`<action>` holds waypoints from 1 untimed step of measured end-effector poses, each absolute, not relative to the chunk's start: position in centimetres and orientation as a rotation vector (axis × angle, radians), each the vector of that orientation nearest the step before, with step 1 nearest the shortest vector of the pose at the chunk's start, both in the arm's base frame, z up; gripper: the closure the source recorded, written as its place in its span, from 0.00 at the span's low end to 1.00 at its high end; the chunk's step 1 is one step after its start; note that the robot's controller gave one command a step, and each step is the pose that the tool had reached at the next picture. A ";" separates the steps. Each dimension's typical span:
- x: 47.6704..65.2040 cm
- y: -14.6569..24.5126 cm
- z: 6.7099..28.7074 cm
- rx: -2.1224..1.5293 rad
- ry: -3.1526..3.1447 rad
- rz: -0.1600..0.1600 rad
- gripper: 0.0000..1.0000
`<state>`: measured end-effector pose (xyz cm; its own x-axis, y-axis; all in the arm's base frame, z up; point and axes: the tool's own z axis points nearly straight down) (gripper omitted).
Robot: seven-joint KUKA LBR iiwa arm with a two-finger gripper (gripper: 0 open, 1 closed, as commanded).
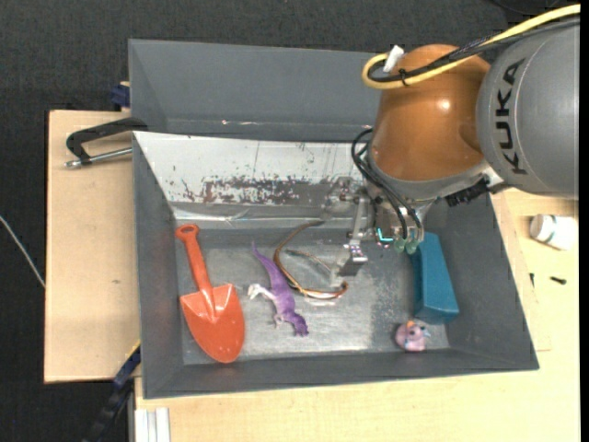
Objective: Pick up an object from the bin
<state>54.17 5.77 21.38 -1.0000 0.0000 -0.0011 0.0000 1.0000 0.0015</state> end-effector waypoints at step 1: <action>53.4 4.8 19.8 -0.084 3.130 0.004 0.00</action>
Offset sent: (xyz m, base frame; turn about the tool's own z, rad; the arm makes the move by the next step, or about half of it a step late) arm -0.0246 -0.0873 -0.0577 -0.2822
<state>53.43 4.82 19.76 -0.9985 -0.0537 -0.0105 -0.0537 0.9986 0.0025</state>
